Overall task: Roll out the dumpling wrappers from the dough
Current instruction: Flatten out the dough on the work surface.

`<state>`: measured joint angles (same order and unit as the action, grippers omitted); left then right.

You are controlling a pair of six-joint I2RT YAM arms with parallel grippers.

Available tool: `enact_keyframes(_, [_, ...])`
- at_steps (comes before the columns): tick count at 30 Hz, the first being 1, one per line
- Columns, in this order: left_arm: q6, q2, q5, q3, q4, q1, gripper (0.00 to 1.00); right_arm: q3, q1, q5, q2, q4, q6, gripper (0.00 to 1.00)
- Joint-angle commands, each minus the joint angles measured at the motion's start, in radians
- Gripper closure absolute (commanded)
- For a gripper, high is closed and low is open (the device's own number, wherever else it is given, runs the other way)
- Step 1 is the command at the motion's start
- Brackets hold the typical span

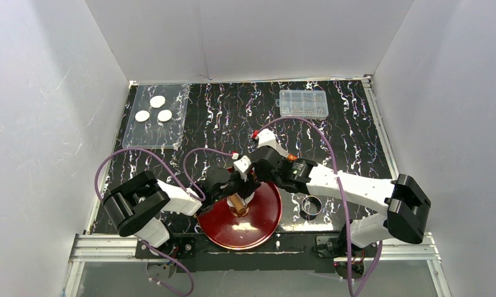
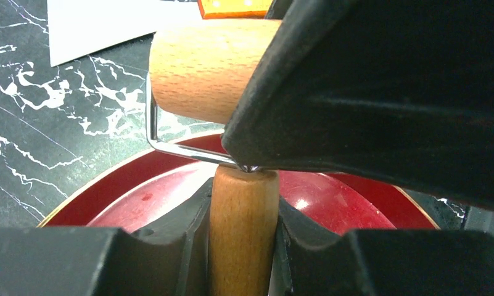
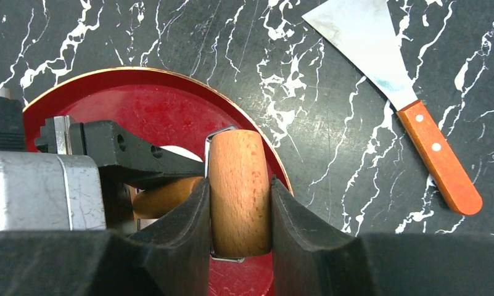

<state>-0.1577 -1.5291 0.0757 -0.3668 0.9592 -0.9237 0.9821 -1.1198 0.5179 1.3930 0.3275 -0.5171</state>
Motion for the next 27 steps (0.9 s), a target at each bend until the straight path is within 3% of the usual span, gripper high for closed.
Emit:
enact_keyframes(1, [0.135, -0.024, -0.019, -0.061, -0.137, -0.001, 1.0, 0.113, -0.164, -0.273, 0.081, 0.004, 0.143, 0.99])
enact_keyframes(6, [0.24, 0.052, 0.038, -0.078, -0.12, 0.003, 1.0, 0.179, -0.162, -0.26, 0.082, 0.007, 0.191, 0.99])
enact_keyframes(11, [0.31, 0.023, 0.081, -0.153, -0.108, 0.003, 1.0, 0.206, -0.16, -0.244, 0.079, 0.035, 0.207, 0.99])
enact_keyframes(17, [0.22, 0.005, 0.077, -0.123, -0.123, 0.003, 1.0, 0.136, -0.16, -0.235, 0.066, -0.018, 0.186, 0.99])
enact_keyframes(27, [0.166, 0.008, 0.012, 0.01, -0.169, 0.011, 1.0, 0.079, -0.159, -0.302, 0.198, -0.075, 0.154, 0.99])
